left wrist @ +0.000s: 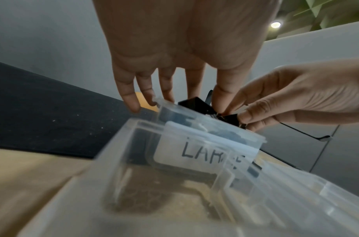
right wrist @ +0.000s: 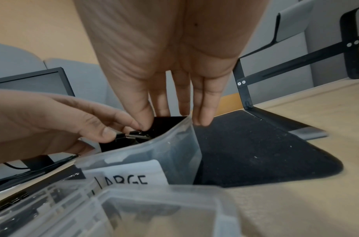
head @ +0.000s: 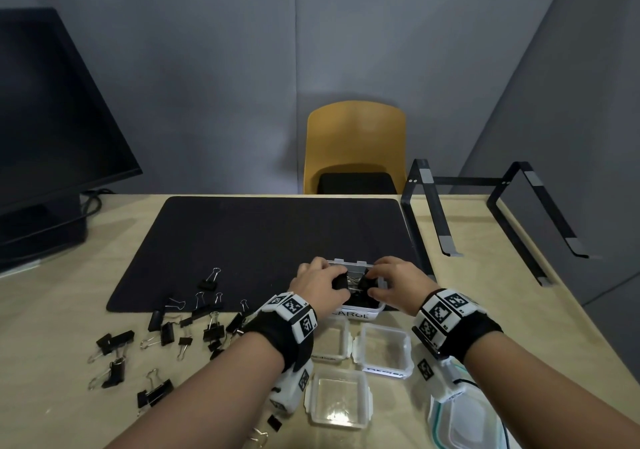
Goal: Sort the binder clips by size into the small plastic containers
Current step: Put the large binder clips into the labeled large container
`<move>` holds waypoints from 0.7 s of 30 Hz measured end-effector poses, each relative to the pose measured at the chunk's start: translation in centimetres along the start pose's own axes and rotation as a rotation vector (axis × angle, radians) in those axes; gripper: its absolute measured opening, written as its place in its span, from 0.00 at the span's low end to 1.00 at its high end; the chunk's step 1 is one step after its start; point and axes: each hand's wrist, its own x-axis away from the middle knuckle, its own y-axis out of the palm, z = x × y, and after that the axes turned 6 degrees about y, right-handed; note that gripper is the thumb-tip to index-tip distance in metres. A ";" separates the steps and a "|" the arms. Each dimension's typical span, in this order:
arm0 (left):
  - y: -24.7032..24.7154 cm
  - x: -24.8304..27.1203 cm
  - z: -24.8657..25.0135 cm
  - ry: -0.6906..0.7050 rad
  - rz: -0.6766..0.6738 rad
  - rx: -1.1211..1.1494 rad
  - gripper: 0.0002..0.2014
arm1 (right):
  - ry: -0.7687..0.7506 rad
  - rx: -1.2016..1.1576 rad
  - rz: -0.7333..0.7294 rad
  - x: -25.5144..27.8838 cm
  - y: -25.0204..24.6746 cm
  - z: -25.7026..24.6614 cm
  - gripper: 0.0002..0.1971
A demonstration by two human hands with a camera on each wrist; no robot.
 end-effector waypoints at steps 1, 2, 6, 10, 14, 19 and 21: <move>0.0 0.0 0.0 0.002 -0.005 -0.011 0.25 | -0.001 0.001 0.001 0.0 0.0 0.0 0.16; -0.1 -0.1 0.0 0.004 -0.007 -0.022 0.25 | -0.002 0.003 0.002 0.0 0.0 0.0 0.16; -0.2 -0.4 -0.1 -0.014 -0.011 0.010 0.26 | -0.006 0.010 -0.005 -0.1 -0.1 0.0 0.15; -0.1 -0.5 -0.4 -0.002 -0.017 0.045 0.25 | -0.028 0.030 -0.022 -0.3 0.0 0.0 0.12; -0.1 -0.6 -0.5 0.016 -0.029 0.037 0.25 | -0.035 0.039 -0.012 -0.2 0.2 0.3 0.12; -0.5 -0.4 -1.1 0.031 -0.092 0.071 0.27 | -0.050 0.078 -0.010 -0.3 0.3 0.4 0.11; -0.5 -0.3 -1.4 0.010 -0.115 0.175 0.26 | -0.052 0.080 -0.011 -0.2 0.3 0.5 0.11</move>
